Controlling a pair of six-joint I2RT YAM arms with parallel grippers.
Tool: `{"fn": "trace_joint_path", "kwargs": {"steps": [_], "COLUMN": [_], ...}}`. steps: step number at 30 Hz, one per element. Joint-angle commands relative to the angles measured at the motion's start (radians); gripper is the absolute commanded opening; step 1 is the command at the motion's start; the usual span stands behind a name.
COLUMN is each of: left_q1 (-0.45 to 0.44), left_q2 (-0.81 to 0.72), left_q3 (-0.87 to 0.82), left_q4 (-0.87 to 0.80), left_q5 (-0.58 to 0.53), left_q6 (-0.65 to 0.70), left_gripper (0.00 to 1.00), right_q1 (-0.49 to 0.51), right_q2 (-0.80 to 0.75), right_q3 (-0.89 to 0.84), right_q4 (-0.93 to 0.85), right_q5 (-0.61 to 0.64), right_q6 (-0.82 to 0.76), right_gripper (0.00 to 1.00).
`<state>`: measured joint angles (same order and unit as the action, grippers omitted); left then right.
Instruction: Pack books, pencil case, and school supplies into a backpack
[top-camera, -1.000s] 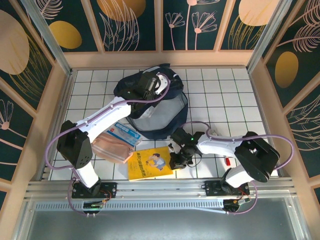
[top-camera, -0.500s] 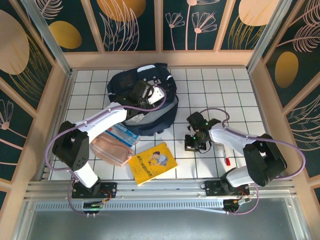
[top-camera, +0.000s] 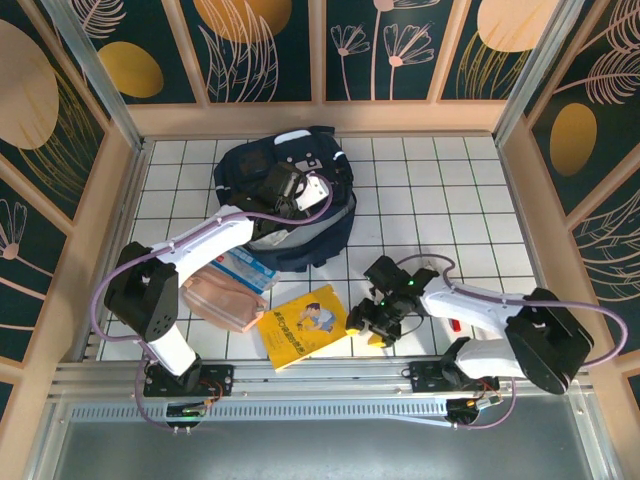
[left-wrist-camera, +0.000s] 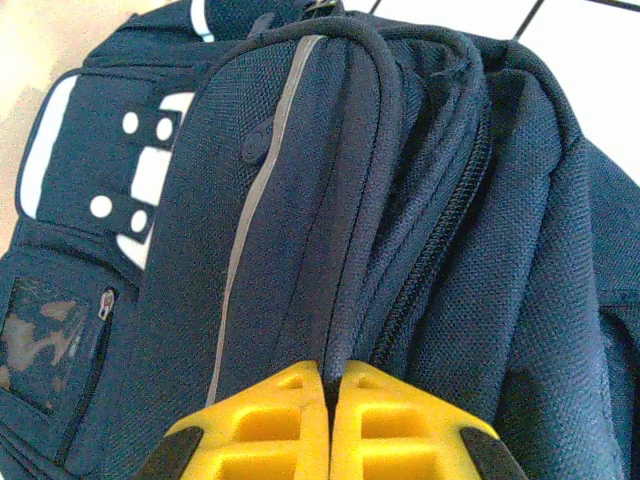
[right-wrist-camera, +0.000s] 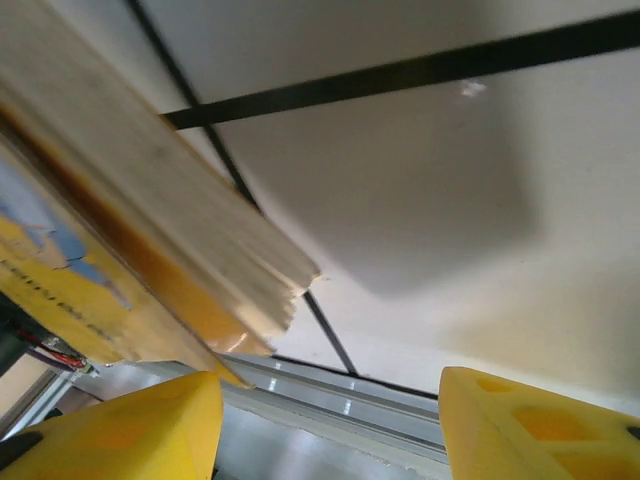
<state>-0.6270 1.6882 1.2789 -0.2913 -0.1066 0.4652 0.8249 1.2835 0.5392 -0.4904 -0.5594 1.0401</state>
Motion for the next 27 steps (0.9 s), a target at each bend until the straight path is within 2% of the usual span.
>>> {"fn": "trace_joint_path", "kwargs": {"steps": [1,6,8,14,17,19,22,23,25,26,27], "left_q1": [0.009,0.009,0.008,0.009,0.009,0.009,0.008,0.009,0.008,0.009,0.009], "left_q2": [-0.026,-0.025,-0.024,-0.057,-0.080,-0.089,-0.108,-0.117,-0.147,-0.162,-0.183], "left_q3": [0.002,-0.006,-0.003,0.053,0.072,0.063,0.026,0.012,-0.011,-0.024,-0.044], "left_q4": [0.049,0.055,0.055,0.043,0.043,0.037,0.029,0.030,0.029,0.040,0.063], "left_q5": [0.027,0.035,0.024,-0.008,-0.001,0.021,0.076,0.097,0.174,0.218,0.271], "left_q6": [-0.035,-0.044,-0.047,-0.028,-0.012,-0.006,-0.053,-0.088,-0.199,-0.269,-0.369], "left_gripper": [0.00,0.00,0.00,0.00,0.00,0.00,0.00,0.03,0.40,0.49,0.53], "right_q1": [0.006,0.007,0.005,-0.054,-0.099,-0.141,-0.221,-0.247,-0.301,-0.325,-0.350], "right_q2": [0.044,0.090,0.097,0.097,0.042,0.004,-0.023,-0.024,-0.020,-0.013,0.000], "right_q3": [0.007,0.027,0.028,0.009,0.041,0.079,0.114,0.122,0.134,0.142,0.153], "right_q4": [0.107,0.138,0.141,0.170,0.109,0.047,0.003,-0.004,-0.007,-0.009,-0.016], "right_q5": [-0.052,-0.044,-0.037,0.001,0.090,0.193,0.270,0.284,0.310,0.328,0.350], "right_q6": [0.068,0.068,0.066,0.058,0.026,-0.023,-0.119,-0.160,-0.252,-0.285,-0.320], "right_gripper": [0.58,0.49,0.41,0.01,0.00,0.00,0.00,0.00,0.00,0.00,0.00]}}
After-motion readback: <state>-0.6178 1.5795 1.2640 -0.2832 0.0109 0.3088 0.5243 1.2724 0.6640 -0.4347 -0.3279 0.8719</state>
